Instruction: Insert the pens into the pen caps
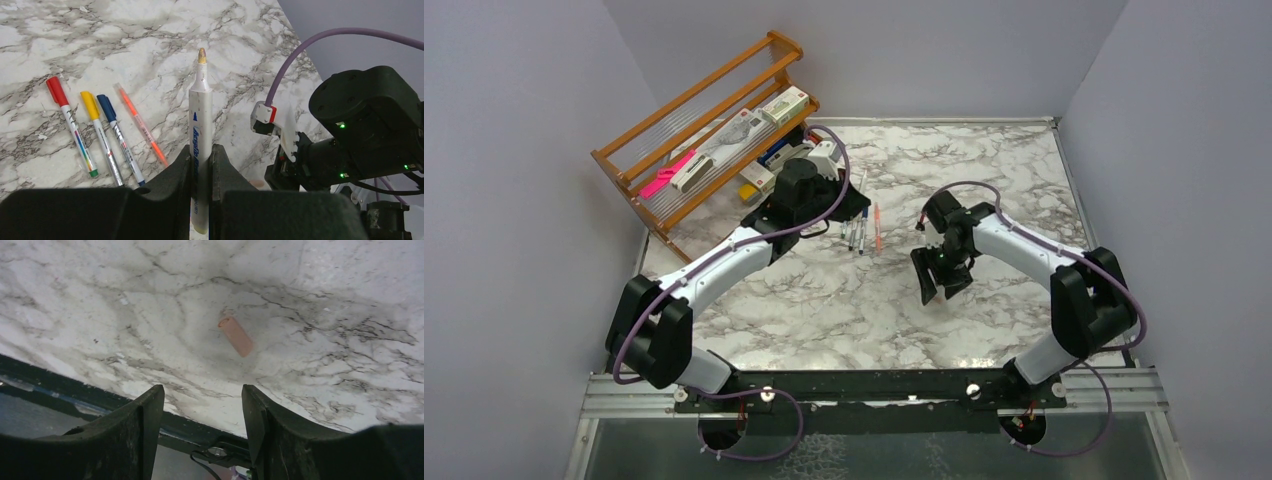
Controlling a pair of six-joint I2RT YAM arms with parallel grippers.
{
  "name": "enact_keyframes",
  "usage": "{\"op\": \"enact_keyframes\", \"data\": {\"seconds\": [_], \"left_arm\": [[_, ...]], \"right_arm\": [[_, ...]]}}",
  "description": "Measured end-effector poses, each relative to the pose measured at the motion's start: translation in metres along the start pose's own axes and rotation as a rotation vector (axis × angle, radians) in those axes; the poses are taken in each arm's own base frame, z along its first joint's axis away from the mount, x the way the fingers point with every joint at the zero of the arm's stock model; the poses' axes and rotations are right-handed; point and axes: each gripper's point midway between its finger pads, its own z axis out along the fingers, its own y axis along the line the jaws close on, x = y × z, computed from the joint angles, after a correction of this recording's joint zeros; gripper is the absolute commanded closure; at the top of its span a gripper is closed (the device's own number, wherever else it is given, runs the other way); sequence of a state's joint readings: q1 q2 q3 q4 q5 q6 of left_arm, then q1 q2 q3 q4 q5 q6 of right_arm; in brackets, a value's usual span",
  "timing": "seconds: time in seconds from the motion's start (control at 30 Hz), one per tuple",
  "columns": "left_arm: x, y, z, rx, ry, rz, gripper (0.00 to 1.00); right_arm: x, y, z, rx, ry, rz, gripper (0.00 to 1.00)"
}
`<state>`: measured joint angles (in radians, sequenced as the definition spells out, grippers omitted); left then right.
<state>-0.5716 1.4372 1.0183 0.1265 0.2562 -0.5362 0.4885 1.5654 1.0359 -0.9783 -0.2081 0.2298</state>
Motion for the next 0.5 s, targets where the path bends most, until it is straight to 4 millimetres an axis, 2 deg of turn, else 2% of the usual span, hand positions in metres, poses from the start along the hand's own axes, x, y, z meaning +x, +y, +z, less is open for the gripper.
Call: {"op": "enact_keyframes", "data": {"seconds": [0.23,0.5], "left_arm": [[-0.003,0.005,-0.001,-0.004,-0.003,0.001,1.00],[-0.004,0.009,-0.002,-0.005,-0.002,-0.001,1.00]], "right_arm": [[-0.011,-0.019,0.009,0.121,0.010,0.002,0.41],[-0.018,-0.029,0.016,0.178,0.016,0.001,0.41]]}}
